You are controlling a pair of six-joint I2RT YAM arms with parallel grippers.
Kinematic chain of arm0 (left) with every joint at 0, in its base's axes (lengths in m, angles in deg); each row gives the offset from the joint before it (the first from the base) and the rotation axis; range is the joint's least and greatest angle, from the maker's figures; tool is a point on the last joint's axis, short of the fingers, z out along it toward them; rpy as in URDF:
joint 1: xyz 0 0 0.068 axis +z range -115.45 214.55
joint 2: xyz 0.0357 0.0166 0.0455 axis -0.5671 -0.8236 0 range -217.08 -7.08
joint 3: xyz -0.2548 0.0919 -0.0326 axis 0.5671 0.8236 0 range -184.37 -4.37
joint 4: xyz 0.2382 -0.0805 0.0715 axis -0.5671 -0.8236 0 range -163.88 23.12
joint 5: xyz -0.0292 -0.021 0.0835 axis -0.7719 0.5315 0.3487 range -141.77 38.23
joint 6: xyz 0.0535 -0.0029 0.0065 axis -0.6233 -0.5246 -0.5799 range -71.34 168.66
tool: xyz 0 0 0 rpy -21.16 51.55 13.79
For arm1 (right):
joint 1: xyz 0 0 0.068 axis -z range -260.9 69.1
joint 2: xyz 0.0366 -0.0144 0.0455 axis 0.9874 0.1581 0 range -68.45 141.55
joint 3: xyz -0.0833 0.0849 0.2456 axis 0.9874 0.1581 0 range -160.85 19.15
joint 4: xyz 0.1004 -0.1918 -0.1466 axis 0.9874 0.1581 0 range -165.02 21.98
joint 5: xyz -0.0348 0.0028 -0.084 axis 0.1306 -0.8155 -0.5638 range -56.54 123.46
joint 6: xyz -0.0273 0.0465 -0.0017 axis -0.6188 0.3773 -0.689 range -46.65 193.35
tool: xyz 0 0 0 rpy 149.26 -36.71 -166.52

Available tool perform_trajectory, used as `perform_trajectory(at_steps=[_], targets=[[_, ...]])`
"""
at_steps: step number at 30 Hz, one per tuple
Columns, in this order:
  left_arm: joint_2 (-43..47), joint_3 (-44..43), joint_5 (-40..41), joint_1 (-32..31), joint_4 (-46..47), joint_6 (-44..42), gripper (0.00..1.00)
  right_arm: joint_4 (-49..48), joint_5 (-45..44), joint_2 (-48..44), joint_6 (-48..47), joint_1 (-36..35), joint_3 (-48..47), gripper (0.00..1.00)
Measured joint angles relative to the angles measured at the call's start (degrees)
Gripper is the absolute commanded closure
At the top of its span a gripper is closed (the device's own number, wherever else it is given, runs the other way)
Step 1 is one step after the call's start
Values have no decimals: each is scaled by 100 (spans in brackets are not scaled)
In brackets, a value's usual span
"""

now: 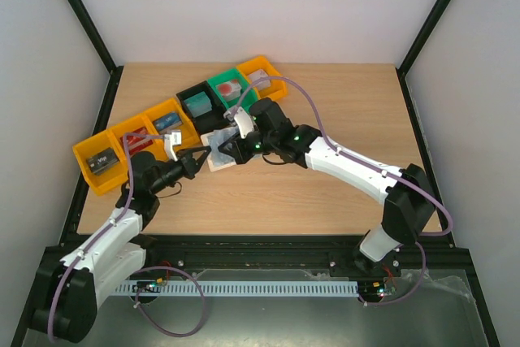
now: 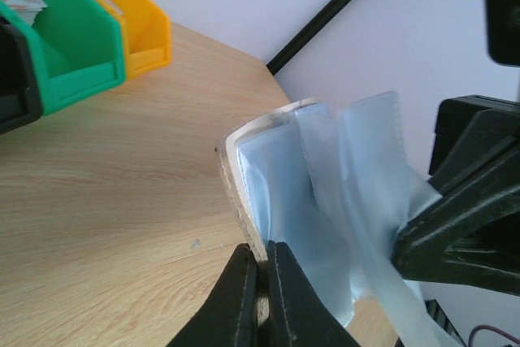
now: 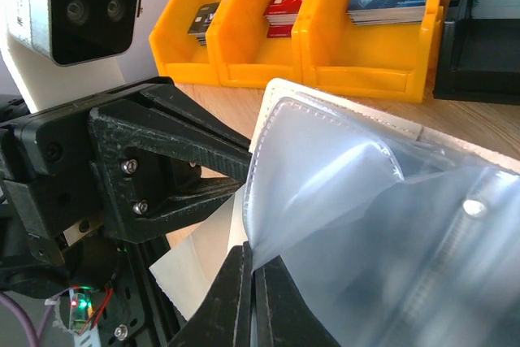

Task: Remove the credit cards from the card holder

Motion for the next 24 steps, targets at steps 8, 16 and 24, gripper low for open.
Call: perform_trajectory(at_steps=[8,16,24], targets=[[94,0,-605,48,389,-31,78,-17,350,11,4,44,-2,98],[96,2,-769,63,553,-44,98,-20,660,164,0,48,-199,98],[229,-28,-573,63,162,-282,98,-225,431,33,199,208,79,73]])
